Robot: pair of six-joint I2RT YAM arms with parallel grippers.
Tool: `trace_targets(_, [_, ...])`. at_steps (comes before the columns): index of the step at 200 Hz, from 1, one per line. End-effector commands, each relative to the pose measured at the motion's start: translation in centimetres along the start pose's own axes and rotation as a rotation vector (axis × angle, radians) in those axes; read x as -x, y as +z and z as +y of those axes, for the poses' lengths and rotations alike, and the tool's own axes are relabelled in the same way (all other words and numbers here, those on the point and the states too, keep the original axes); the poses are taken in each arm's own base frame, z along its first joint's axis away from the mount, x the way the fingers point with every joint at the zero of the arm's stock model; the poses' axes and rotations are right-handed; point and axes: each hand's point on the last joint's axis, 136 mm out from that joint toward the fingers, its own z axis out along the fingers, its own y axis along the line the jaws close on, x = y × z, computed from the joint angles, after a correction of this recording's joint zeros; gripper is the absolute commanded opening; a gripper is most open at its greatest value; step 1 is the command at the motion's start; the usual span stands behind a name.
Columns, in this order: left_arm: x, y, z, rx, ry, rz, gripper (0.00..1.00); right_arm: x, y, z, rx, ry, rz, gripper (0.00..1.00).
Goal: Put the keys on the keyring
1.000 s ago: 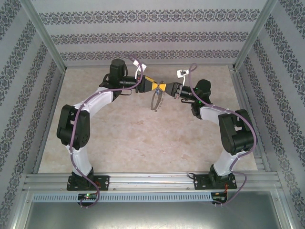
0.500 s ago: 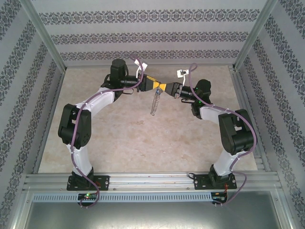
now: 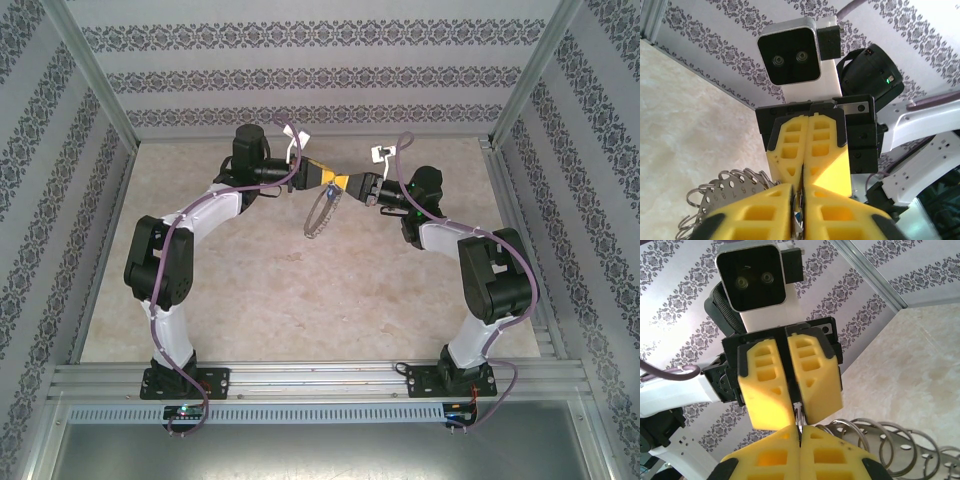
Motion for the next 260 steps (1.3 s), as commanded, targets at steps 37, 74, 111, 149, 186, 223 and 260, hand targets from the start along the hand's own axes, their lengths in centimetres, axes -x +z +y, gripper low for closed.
trace_targets(37, [1.5,0.3,-2.2,-0.071,0.099,-0.112,0.0,1.4,-0.6,1.1,0.015,-0.056,-0.049,0.08])
trace_targets(74, [2.4,-0.3,-2.5,-0.056,0.111,-0.204,0.0,1.2,-2.3,1.3,-0.02,-0.057,-0.087,0.39])
trace_targets(111, [2.7,-0.6,-2.9,-0.038,0.112,-0.235,0.0,0.6,-3.1,1.2,-0.047,-0.055,-0.107,0.42])
trace_targets(149, [2.7,-0.9,-3.3,-0.024,0.114,-0.251,0.0,0.1,-3.1,1.6,-0.038,-0.056,-0.105,0.43])
trace_targets(186, [2.7,-1.0,-3.1,-0.013,0.109,-0.257,0.0,-1.1,-3.2,1.1,-0.091,-0.062,-0.119,0.48])
trace_targets(223, [3.1,-1.0,-3.1,-0.003,0.11,-0.265,0.0,-2.0,-3.3,-0.5,-0.191,-0.068,-0.155,0.54])
trace_targets(260, [3.0,-1.1,-2.9,0.035,0.115,-0.255,0.0,-2.8,-3.4,-1.9,-0.32,-0.106,-0.165,0.54])
